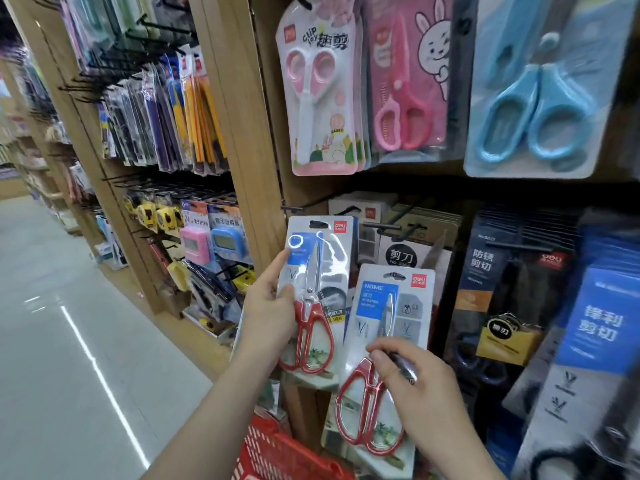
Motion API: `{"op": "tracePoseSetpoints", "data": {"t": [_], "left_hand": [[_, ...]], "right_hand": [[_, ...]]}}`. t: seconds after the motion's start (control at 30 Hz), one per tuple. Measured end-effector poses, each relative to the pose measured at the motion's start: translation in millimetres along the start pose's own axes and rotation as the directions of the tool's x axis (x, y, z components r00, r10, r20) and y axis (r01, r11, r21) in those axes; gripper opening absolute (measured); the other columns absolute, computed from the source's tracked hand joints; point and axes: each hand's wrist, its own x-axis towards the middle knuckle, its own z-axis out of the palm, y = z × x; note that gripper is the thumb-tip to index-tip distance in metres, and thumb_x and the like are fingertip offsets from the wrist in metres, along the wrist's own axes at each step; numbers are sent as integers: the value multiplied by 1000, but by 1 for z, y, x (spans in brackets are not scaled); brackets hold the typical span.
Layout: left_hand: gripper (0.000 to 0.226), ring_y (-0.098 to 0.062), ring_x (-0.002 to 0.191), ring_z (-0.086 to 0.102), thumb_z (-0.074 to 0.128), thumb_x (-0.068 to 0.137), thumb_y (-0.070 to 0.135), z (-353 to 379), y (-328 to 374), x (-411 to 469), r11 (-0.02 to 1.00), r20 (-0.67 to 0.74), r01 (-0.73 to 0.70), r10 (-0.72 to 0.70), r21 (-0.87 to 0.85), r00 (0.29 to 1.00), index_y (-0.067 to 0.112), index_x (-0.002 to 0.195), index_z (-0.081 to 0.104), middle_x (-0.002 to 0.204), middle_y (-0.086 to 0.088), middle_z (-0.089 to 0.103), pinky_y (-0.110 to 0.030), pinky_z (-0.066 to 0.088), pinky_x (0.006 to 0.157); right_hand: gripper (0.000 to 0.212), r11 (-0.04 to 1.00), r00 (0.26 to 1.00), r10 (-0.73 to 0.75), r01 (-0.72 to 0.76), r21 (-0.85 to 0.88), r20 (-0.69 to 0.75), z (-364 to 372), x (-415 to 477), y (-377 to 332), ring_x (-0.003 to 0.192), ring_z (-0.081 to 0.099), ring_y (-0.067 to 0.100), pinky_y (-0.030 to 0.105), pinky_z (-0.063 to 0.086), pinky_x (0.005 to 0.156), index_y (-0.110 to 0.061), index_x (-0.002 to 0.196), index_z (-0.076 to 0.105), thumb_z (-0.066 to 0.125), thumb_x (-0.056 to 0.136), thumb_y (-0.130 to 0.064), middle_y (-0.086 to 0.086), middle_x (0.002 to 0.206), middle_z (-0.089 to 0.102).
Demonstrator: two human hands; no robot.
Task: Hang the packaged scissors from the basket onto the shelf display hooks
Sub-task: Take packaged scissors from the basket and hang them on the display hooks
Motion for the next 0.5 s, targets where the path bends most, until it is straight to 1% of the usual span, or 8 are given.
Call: {"op": "tracePoseSetpoints", "data": {"t": [0.07, 0.13, 0.2, 0.23, 0.3, 0.37, 0.43, 0.5], "left_hand": [[55, -4, 37, 31, 38, 104, 7, 8, -2, 7, 997, 22, -20, 18, 79, 1000, 39, 148, 40, 122, -12, 68, -17, 32, 37], [54, -9, 45, 35, 37, 105, 11, 16, -4, 13, 983, 38, -45, 39, 180, 999, 42, 150, 36, 103, -3, 70, -22, 36, 42], [54, -14, 50, 39, 36, 106, 14, 19, -2, 18, 958, 51, -61, 49, 280, 998, 44, 151, 32, 88, 7, 61, -29, 39, 48], [55, -14, 50, 39, 35, 106, 15, 20, 0, 21, 941, 63, -75, 57, 330, 996, 43, 152, 29, 87, 6, 61, -30, 38, 49], [58, -14, 49, 38, 35, 105, 13, 21, 4, 26, 895, 94, -110, 76, 433, 993, 41, 154, 24, 81, -7, 62, -29, 34, 47], [61, -18, 51, 44, 35, 103, 11, 22, 6, 30, 856, 127, -122, 67, 502, 990, 41, 154, 22, 74, -6, 60, -30, 38, 50], [60, -24, 66, 59, 39, 101, 16, 21, 6, 35, 836, 162, -105, 19, 539, 987, 41, 153, 21, 89, -6, 66, -33, 48, 58], [58, -28, 86, 66, 44, 101, 28, 20, 7, 36, 819, 157, -82, -10, 568, 987, 39, 153, 21, 103, -5, 69, -38, 54, 71]], "right_hand": [[20, 1000, 1000, 0, 0, -4, -3, -2, 0, 0, 95, 60, -12, 10, 44, 77, -44, 83, 70, 67, 91, -26, -36, 95, 66], [20, 999, 1000, -14, 14, -34, 2, -4, -1, -1, 95, 60, -10, 12, 45, 78, -44, 83, 69, 65, 92, -26, -35, 94, 66], [18, 998, 1000, -19, 20, -55, 17, -6, -1, -2, 95, 60, -9, 17, 48, 80, -43, 86, 69, 63, 94, -27, -35, 94, 66], [18, 998, 1000, -10, 11, -55, 17, -7, 0, -1, 96, 60, -8, 19, 49, 81, -41, 87, 70, 62, 94, -27, -34, 94, 66], [20, 1000, 1000, 18, -18, -10, -4, -9, 1, 1, 94, 61, -8, 18, 47, 81, -38, 88, 71, 60, 96, -23, -31, 94, 68], [25, 997, 999, 47, -45, 65, -24, -12, 3, 1, 90, 63, -6, 19, 46, 81, -35, 88, 72, 58, 97, -16, -26, 92, 70], [31, 995, 998, 40, -36, 97, -41, -14, 2, 0, 78, 63, 4, 24, 48, 74, -37, 88, 70, 54, 99, -13, -17, 88, 70], [33, 993, 997, 8, 0, 118, -72, -14, 0, -3, 72, 57, 27, 37, 48, 64, -39, 92, 66, 49, 101, -12, 1, 86, 66]]}}
